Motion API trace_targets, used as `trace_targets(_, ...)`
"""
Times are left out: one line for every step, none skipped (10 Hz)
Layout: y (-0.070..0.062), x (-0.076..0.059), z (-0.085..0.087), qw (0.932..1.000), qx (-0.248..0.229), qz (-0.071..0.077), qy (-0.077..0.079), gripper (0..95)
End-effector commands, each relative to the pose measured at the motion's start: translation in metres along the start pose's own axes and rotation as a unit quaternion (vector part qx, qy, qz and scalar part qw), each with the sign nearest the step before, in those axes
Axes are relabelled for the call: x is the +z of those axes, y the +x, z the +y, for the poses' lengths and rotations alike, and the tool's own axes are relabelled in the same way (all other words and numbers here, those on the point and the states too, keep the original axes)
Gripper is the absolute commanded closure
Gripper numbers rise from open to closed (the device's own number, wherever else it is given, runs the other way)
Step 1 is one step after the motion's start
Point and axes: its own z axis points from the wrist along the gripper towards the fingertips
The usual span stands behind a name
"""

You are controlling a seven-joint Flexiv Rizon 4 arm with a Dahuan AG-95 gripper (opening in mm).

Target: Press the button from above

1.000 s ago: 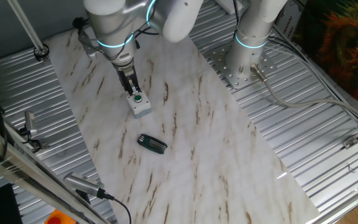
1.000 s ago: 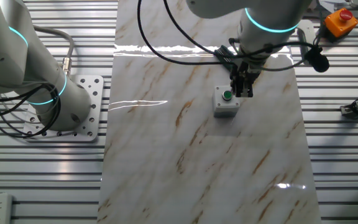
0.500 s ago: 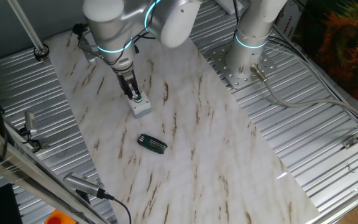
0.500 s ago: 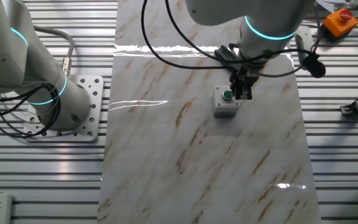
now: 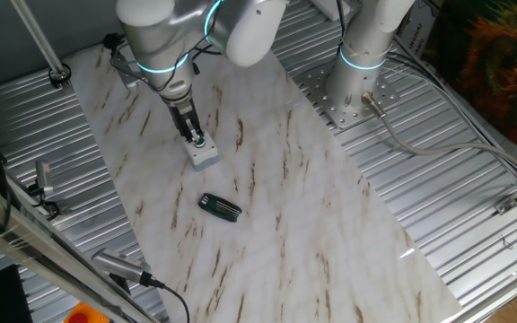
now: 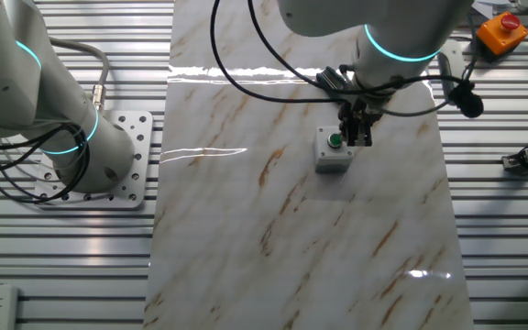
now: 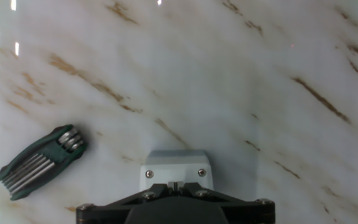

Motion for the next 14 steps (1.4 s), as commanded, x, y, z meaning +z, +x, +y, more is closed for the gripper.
trace_targets(0.0053,0.0003,0.0009,1.0,0.0,-0.003,0.002,95.0)
trace_targets(0.0056,0.0,0.0011,1.0,0.0,-0.001,0.002,95.0)
trace_targets(0.006,0.0,0.0012,1.0,-0.001,-0.001,0.003,95.0)
trace_targets(0.006,0.0,0.0013,1.0,0.0,-0.001,0.002,95.0)
trace_targets(0.0059,0.0003,0.0015,1.0,0.0,0.0,0.002,95.0)
trace_targets(0.006,0.0009,0.0016,1.0,0.0,0.0,0.002,95.0)
trace_targets(0.006,0.0028,0.0018,1.0,0.0,0.0,0.002,95.0)
trace_targets(0.0062,0.0046,0.0022,1.0,0.0,0.0,0.0,95.0)
trace_targets(0.0065,0.0046,0.0023,1.0,0.0,0.003,-0.002,95.0)
trace_targets(0.0069,0.0045,0.0023,1.0,0.0,0.004,-0.002,95.0)
trace_targets(0.0106,0.0044,0.0025,1.0,-0.001,0.003,-0.002,95.0)
trace_targets(0.0142,0.0056,0.0029,1.0,-0.001,0.002,-0.002,95.0)
trace_targets(0.0144,0.0052,0.0028,1.0,-0.001,0.002,0.0,95.0)
trace_targets(0.0146,0.0044,0.0027,1.0,-0.002,0.002,-0.001,95.0)
